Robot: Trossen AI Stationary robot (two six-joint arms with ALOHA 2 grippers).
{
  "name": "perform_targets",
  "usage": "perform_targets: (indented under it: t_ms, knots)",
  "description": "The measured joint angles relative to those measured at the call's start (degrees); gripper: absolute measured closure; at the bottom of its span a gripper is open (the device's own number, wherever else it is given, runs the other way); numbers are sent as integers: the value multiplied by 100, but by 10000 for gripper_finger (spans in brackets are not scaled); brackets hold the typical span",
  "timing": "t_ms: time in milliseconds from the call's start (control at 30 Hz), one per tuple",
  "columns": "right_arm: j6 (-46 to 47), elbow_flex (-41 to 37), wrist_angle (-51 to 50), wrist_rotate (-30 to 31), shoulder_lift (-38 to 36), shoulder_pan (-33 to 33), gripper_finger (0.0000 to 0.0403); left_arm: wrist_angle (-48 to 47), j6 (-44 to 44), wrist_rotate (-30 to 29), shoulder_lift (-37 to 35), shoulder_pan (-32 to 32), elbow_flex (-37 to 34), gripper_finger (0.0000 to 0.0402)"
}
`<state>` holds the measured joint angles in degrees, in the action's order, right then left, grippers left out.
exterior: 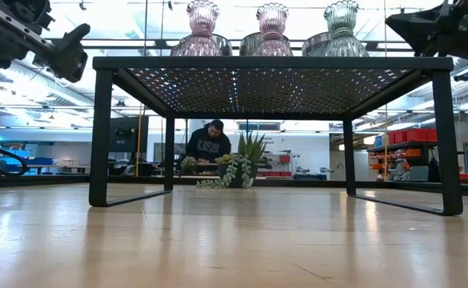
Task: Pick & Place candle stick holders
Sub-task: Return to Home Position
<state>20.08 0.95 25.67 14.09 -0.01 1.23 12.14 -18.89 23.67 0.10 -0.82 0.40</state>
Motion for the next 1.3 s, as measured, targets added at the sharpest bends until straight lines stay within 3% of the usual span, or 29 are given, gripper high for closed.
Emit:
perform_targets:
  t_ms: [100, 267, 400, 1300]
  knots:
    - [0, 0, 0, 0, 1, -1, 389, -4, -362, 54, 0, 0, 0, 3]
    - [0, 0, 0, 0, 0, 0, 389, -540, 1212, 81, 0, -4, 0, 3]
    - [0, 0, -2, 0, 0, 0, 389, -682, 1754, -101, 20, -4, 0, 3]
    - [0, 0, -2, 0, 0, -2, 389, -686, 1802, -223, 26, 0, 0, 3]
